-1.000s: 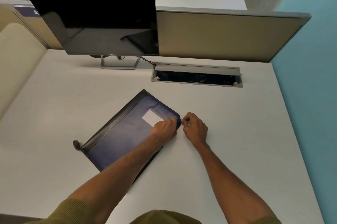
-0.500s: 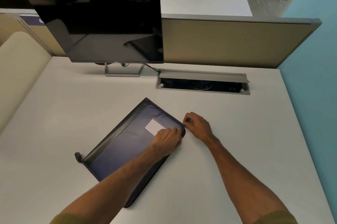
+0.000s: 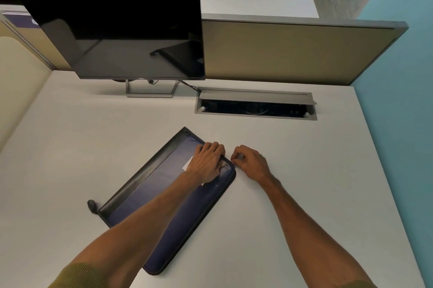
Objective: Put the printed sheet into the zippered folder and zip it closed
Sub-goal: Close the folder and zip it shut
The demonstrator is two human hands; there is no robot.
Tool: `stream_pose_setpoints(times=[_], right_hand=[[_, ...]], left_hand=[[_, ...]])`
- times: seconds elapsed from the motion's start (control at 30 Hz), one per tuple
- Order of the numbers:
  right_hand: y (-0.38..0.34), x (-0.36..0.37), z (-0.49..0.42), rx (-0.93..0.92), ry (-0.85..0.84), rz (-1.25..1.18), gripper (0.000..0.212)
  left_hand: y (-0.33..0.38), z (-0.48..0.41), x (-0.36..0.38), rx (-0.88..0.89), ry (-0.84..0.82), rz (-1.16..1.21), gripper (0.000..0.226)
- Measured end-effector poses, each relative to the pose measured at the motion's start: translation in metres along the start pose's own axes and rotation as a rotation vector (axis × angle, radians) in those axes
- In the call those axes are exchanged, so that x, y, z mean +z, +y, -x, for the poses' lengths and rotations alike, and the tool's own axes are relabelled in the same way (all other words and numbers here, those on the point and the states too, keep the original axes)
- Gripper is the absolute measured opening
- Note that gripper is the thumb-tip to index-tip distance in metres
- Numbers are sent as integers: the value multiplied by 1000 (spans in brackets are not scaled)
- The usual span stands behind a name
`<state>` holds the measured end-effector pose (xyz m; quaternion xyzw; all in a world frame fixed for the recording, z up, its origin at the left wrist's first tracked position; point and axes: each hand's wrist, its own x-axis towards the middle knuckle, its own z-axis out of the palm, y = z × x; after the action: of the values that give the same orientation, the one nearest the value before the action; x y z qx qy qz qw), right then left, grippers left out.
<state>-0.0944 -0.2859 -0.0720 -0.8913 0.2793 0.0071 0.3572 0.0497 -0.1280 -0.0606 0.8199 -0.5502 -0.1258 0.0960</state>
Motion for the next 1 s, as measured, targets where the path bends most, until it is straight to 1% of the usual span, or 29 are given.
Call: stream_pose_setpoints(times=[0.13, 0.27, 0.3, 0.33, 0.43, 0.53, 0.6, 0.73, 0.77, 0.8, 0.87, 0.9, 0.93, 1.0], right_hand=[[0, -1, -2, -12, -40, -4, 9], [10, -14, 0, -22, -187, -17, 8], [11, -16, 1, -17, -196, -16, 8], [12, -16, 3, -4, -179, -19, 9], [7, -11, 5, 70, -43, -51, 14], [-5, -3, -2, 51, 50, -64, 18], [-12, 2, -8, 3, 76, -60, 17], [-19, 8, -15, -55, 72, -45, 16], [-20, 9, -16, -61, 74, -45, 15], [-20, 9, -17, -66, 80, -44, 15], [-20, 9, -19, -75, 99, -35, 15], [-20, 9, -21, -80, 105, -33, 15], [-19, 9, -22, -83, 109, -32, 15], [-18, 10, -25, -94, 112, -26, 16]], left_hand=[[-7, 0, 4, -25, 26, 49, 21], [-12, 0, 3, -60, 20, 139, 22], [-11, 0, 4, -59, 27, 147, 22], [-9, 2, 5, -54, 32, 150, 21], [-3, 3, 6, -37, 50, 166, 21], [-1, 6, 3, -7, 49, 183, 22], [-3, 9, 2, 14, 49, 195, 23], [-18, 10, -3, 28, 47, 238, 25], [-25, 9, -6, -4, 82, 247, 28], [-34, 8, -9, -79, 134, 252, 35], [-59, 9, -15, -327, 236, 239, 57], [-72, 10, -18, -446, 242, 238, 70], [-85, 12, -20, -531, 212, 257, 83], [-102, 14, -20, -594, 106, 329, 103]])
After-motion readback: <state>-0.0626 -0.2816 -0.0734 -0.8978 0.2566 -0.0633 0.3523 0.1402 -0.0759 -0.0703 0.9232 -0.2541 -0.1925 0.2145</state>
